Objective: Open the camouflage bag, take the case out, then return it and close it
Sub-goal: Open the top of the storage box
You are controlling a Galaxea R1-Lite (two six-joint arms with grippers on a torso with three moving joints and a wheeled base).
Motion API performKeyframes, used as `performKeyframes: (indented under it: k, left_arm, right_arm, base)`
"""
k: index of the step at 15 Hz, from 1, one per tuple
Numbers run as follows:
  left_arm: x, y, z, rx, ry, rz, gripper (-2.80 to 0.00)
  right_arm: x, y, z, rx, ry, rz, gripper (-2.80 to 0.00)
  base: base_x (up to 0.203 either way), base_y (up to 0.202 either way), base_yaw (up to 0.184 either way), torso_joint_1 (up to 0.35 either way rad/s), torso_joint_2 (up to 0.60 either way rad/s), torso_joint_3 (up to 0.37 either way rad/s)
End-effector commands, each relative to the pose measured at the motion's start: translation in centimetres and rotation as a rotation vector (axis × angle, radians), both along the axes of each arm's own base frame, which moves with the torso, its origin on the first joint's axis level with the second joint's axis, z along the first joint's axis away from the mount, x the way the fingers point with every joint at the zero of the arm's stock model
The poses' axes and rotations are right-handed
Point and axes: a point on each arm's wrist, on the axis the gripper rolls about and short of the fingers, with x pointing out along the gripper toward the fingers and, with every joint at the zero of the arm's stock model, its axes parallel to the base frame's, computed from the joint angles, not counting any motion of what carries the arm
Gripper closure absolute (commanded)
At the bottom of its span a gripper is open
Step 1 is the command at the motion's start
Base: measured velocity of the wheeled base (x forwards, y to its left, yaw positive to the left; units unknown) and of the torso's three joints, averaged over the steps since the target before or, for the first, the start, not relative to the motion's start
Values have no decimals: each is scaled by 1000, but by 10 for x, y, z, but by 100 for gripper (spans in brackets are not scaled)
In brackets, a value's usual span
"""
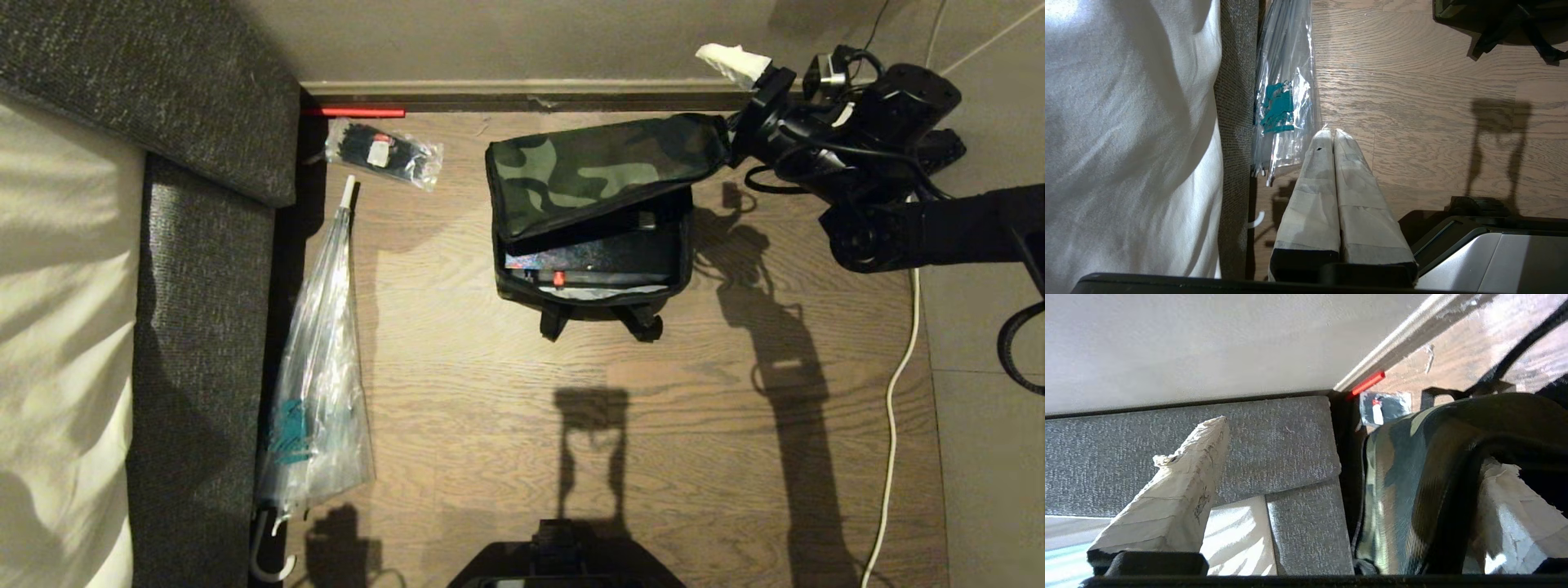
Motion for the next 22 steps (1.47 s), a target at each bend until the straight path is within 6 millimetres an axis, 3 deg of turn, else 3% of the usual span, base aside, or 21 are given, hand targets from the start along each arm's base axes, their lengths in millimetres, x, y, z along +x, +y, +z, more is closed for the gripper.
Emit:
performKeyframes:
  k: [1,5,8,15,22]
  left_arm:
    - [0,0,0,0,0,0,0]
    - [0,0,0,0,1,0,0]
    - [0,0,0,0,0,0,0]
    - [0,0,0,0,1,0,0]
    - [0,0,0,0,1,0,0]
  right_arm:
    - [-5,-2,5,1,-2,4,-280]
    - [-17,-2,-10,-25,92,29,-280]
    - [-20,8,-9,-25,110,51,-280]
    - [-25,12,11,11,117,99,-280]
    - [-15,9,42,42,-60,47,-280]
  base:
    - [0,0,0,0,0,0]
    - [0,0,0,0,0,0]
    - [0,0,0,0,0,0]
    - [0,0,0,0,0,0]
    - [0,0,0,0,0,0]
